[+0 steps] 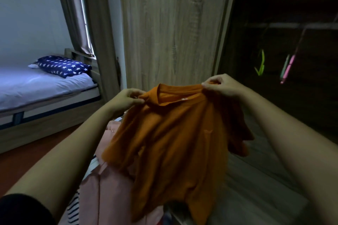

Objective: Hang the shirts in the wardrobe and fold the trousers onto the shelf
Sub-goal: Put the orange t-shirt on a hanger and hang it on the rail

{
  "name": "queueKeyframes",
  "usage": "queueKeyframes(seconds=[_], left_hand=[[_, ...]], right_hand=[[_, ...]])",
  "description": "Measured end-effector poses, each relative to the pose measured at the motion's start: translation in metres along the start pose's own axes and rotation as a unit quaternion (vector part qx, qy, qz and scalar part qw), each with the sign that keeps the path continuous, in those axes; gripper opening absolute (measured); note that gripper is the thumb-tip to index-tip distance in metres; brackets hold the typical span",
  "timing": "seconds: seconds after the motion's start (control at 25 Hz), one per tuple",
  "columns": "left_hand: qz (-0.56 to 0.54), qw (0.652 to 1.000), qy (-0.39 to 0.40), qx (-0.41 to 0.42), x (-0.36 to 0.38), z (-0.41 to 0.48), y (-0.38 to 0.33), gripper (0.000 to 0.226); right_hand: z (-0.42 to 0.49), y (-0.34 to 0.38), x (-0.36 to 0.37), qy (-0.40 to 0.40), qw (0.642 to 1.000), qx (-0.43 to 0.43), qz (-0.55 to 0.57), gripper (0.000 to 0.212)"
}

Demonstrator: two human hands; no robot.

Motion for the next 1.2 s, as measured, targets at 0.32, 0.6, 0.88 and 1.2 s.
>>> queueKeyframes(seconds=[0.32,0.6,0.88,1.2], left_hand=[[0.060,0.979,-0.177,0.077,0.050,0.025,-0.054,0.019],[0.212,0.931,-0.040,0.296,0.134,0.040,-0.129,0.018],[-0.011,0.982,-0.001,0.187,0.196,0.051,-0.130,0.022],[-0.008,0.978,0.014,0.209,0.250,0.075,-0.146,0.022]], right_hand=[[-0.038,-0.017,-0.049,-0.088,0.996,-0.010,0.000,0.004],[-0.098,-0.059,-0.113,-0.174,0.982,0.042,-0.058,0.025],[-0.141,-0.116,-0.125,-0.152,0.977,0.134,-0.073,0.014],[-0.169,-0.148,-0.155,-0.317,0.930,0.174,0.065,0.013]])
Point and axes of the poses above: each hand's wrist, its own z-axis towards the middle knuckle, its own x-axis out of the palm, y = z × x, the point moved 6 cm from there along z, towards the middle knuckle, and after that the axes turned 11 degrees about x, right-handed, at the moved point
